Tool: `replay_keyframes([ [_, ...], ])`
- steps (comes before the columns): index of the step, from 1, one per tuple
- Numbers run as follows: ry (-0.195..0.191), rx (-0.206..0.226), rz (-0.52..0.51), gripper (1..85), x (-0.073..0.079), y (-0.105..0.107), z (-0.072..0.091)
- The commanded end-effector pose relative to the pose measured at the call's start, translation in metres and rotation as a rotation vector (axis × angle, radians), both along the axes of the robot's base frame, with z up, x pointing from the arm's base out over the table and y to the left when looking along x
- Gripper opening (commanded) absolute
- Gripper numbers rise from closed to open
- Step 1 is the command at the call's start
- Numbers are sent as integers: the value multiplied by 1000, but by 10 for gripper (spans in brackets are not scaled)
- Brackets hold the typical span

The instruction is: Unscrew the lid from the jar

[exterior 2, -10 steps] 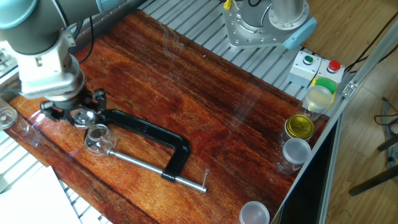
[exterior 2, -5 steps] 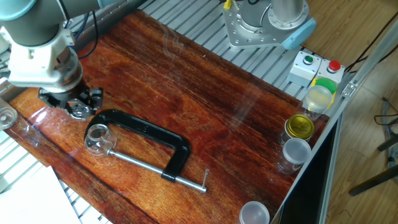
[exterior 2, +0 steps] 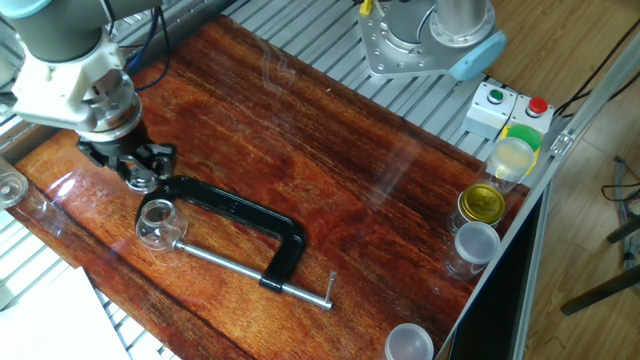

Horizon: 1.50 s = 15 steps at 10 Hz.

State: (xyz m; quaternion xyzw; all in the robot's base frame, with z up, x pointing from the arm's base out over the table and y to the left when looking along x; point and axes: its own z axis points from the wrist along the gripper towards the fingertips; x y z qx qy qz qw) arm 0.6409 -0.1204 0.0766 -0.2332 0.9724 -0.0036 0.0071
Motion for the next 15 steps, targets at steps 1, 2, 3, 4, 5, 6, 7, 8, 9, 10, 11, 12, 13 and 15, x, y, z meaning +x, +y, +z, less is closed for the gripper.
replay_keyframes([
  [1,7,-2,-48,347,2,0,3],
  [2,32,-30,-64,340,2,-3,7],
  [3,47,-31,-85,333,5,1,9],
  [4,38,-12,-102,330,14,10,9],
  [5,22,-9,-113,327,23,13,8],
  [6,24,-9,-136,320,25,14,6],
  [7,29,4,-142,310,20,15,6],
  [8,43,26,-140,327,8,16,6],
  [9,45,29,-140,327,-2,13,6],
  [10,39,37,-137,327,-8,11,3],
  [11,28,58,-133,323,-13,12,0],
  [12,21,71,-132,323,-19,11,-4],
  [13,11,79,-135,323,-23,10,-10],
  [15,6,77,-140,323,-23,10,-13],
])
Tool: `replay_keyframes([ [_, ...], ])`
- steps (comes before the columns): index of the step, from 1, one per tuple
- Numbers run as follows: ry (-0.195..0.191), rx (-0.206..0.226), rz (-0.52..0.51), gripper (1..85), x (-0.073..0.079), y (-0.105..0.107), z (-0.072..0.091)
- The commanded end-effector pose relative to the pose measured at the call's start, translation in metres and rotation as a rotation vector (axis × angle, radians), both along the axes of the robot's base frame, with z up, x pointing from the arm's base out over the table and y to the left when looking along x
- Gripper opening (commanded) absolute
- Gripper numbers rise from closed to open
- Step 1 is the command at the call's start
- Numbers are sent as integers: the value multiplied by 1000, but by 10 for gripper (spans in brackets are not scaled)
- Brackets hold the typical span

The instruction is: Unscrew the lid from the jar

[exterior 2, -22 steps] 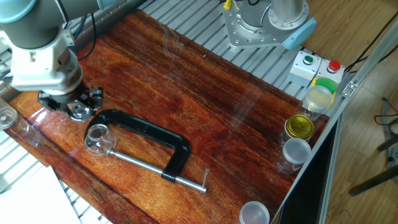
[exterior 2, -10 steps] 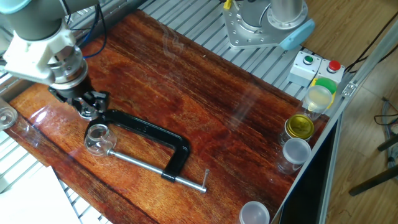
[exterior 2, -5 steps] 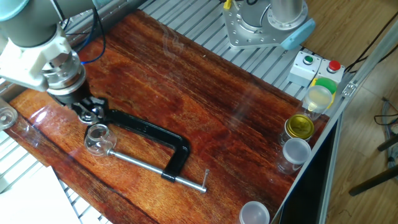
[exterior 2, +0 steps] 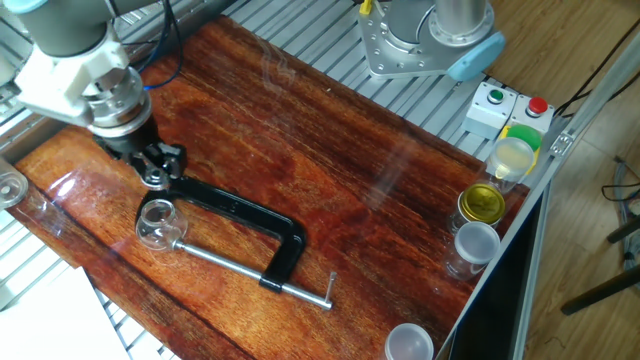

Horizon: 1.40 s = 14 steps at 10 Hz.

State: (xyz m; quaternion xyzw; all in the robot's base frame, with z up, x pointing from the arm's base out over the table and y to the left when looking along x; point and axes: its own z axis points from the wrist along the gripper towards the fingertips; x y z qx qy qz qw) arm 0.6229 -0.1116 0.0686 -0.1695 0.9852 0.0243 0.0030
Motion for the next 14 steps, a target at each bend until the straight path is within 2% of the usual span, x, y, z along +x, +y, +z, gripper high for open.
replay_keyframes([
  [1,7,-9,-13,330,3,1,1],
  [2,42,-28,-32,327,13,6,10],
  [3,57,-41,-49,313,27,14,14],
  [5,58,-40,-72,310,57,29,10],
  [6,56,-49,-75,307,63,29,7],
  [7,56,-49,-75,303,62,29,7],
  [11,75,-64,-55,297,43,14,27],
  [14,64,-73,-54,290,43,11,31],
])
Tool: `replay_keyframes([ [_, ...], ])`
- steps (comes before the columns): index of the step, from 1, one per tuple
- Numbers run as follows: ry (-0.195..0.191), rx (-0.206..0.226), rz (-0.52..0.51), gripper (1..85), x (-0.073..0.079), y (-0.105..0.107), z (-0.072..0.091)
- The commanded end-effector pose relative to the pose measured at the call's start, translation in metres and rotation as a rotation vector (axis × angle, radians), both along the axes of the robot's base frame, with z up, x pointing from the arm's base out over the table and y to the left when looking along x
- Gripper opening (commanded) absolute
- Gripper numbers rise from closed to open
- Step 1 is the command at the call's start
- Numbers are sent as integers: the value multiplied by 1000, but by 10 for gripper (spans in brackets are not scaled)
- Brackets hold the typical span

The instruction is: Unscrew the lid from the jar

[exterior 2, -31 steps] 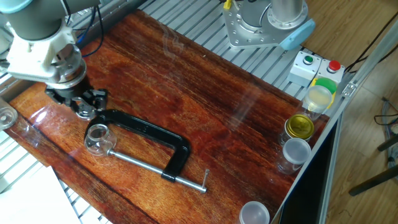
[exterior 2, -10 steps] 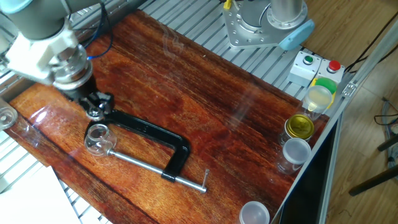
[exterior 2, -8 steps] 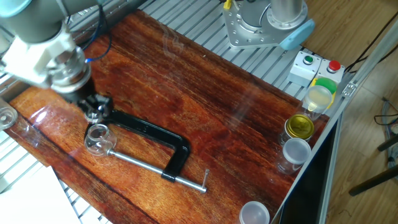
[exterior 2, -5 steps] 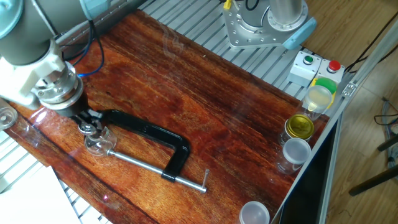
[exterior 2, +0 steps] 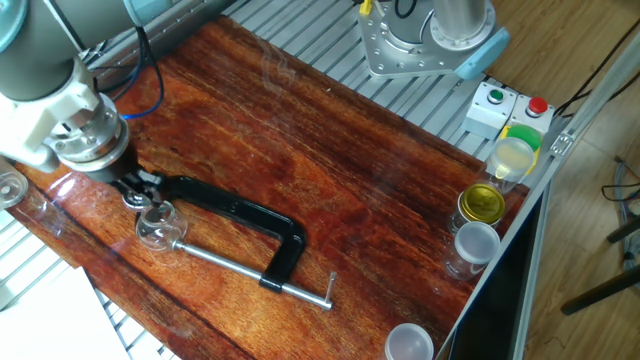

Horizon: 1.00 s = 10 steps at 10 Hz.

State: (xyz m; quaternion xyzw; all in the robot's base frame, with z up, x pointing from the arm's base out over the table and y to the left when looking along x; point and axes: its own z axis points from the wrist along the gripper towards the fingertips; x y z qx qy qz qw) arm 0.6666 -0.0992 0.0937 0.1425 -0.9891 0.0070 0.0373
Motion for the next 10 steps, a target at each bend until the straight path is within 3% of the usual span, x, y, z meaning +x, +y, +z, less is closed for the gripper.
replay_keyframes([
  [1,-3,-4,0,287,-1,-4,6],
  [4,2,7,2,287,-4,-2,6],
  [7,-21,47,2,287,2,8,6],
  [10,-34,43,-9,290,5,7,6],
])
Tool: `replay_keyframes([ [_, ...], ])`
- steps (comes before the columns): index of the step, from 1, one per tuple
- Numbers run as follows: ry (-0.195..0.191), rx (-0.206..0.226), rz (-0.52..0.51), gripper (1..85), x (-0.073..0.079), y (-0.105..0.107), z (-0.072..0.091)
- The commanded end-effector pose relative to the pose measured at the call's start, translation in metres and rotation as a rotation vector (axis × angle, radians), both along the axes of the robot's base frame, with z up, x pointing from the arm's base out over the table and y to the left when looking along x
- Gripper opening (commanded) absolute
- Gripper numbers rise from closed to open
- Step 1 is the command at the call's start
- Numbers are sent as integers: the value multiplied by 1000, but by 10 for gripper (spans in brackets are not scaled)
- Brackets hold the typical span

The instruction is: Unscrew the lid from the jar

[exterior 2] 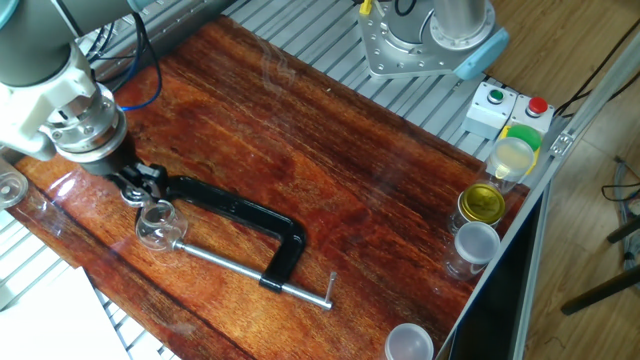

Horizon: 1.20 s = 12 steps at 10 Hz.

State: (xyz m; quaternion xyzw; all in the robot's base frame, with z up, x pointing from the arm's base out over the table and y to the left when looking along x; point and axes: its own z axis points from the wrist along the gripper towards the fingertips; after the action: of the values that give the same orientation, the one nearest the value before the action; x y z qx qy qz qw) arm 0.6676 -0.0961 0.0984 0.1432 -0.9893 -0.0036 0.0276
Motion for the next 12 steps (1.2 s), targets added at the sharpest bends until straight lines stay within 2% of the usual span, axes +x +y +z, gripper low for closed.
replay_keyframes([
  [1,-28,22,-11,290,7,5,1],
  [2,-34,20,-5,293,9,4,1],
  [3,-31,-3,5,300,8,-2,1],
  [4,-21,-3,-3,300,5,-2,1],
  [6,-33,27,-51,293,8,6,1],
  [8,-37,29,-85,287,10,7,1],
  [11,-29,41,-54,277,8,10,1],
  [12,-22,40,-39,280,-1,5,2],
])
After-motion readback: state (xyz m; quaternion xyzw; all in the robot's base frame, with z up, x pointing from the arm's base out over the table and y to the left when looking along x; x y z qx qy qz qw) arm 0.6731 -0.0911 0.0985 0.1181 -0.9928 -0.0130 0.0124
